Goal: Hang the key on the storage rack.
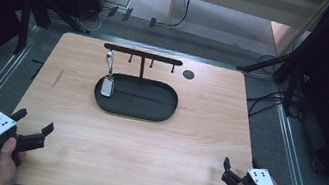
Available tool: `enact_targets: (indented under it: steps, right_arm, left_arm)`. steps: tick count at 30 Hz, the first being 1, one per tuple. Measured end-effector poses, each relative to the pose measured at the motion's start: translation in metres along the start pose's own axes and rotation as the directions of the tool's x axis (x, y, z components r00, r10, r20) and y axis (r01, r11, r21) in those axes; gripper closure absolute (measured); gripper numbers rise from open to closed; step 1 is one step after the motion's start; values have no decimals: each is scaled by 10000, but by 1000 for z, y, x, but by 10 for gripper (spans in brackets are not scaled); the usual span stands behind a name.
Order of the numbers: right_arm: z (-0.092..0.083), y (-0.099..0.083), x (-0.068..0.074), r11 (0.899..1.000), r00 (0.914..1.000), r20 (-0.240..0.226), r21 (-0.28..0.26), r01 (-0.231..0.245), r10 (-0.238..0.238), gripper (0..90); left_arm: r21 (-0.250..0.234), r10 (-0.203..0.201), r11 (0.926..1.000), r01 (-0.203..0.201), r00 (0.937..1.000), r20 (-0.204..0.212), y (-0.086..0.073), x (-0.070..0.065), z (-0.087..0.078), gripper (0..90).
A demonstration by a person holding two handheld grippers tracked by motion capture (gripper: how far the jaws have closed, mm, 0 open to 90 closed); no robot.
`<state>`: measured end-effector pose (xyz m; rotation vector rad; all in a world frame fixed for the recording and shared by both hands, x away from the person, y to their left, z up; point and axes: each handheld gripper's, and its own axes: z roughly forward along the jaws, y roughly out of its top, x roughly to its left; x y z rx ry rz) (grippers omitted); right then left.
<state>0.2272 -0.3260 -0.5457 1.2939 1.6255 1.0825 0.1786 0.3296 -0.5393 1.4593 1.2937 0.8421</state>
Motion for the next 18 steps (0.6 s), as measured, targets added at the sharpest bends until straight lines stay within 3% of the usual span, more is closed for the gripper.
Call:
enact_targets:
  steps: [5,8,16,18]
  right_arm:
    - [0,0,0,10000,10000,-17,-19,-31,31,55]
    - [0,0,0,10000,10000,-49,5,-7,7,55]
    - [0,0,0,10000,10000,3,21,18,-18,54]
    - [0,0,0,10000,10000,2,16,3,-3,54]
  left_arm:
    - [-317,-276,9992,252,9966,-773,-4,23,-16,0]
    - [-215,7,9998,-36,9907,-1363,-7,31,-16,0]
    - [-141,-25,9999,10,9942,-1080,-11,33,-11,0]
    - [-178,-214,9997,194,9924,-1208,-11,34,-12,0]
